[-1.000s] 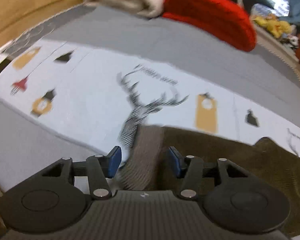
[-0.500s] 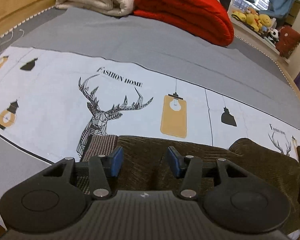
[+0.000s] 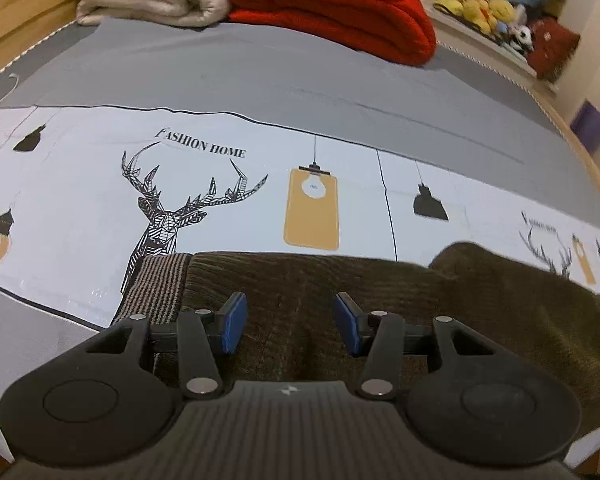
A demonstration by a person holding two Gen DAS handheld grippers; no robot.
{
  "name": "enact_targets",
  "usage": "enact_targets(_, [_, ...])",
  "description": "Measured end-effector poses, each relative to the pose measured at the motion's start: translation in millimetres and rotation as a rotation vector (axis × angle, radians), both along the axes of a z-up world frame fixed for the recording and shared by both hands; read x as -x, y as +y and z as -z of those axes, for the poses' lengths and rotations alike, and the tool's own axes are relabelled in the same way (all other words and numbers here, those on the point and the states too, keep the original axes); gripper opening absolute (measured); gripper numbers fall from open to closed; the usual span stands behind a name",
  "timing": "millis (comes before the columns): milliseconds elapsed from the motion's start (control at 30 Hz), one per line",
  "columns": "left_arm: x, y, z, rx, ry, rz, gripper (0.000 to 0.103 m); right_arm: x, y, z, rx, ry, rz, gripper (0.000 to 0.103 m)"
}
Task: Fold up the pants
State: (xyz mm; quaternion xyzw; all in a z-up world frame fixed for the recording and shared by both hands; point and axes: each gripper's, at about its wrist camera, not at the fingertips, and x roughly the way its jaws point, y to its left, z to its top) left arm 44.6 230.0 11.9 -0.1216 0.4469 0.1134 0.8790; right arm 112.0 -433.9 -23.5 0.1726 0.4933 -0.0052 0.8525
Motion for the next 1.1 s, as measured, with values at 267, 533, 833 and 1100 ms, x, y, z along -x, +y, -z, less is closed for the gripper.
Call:
enact_targets(267, [5, 26, 6, 0.135, 0.024, -0.120, 0.054, 7, -53, 8, -0.044, -0.085, 0.218, 0.058])
enact_targets(533, [37, 86, 13, 0.290, 0.042, -0.328, 0.053, -31, -73, 53, -0.137, 0.107, 0.504, 0.057])
enact_targets(833, [44, 87, -2, 0.155, -0.001, -0.343, 0.055, -32, -71, 54, -0.086, 0.103, 0.652, 0.019])
enact_targets(1100, [23, 72, 15, -0.004, 0.153, -0.267, 0.029, -14, -77, 30, -0.140, -0.082, 0.643, 0.004])
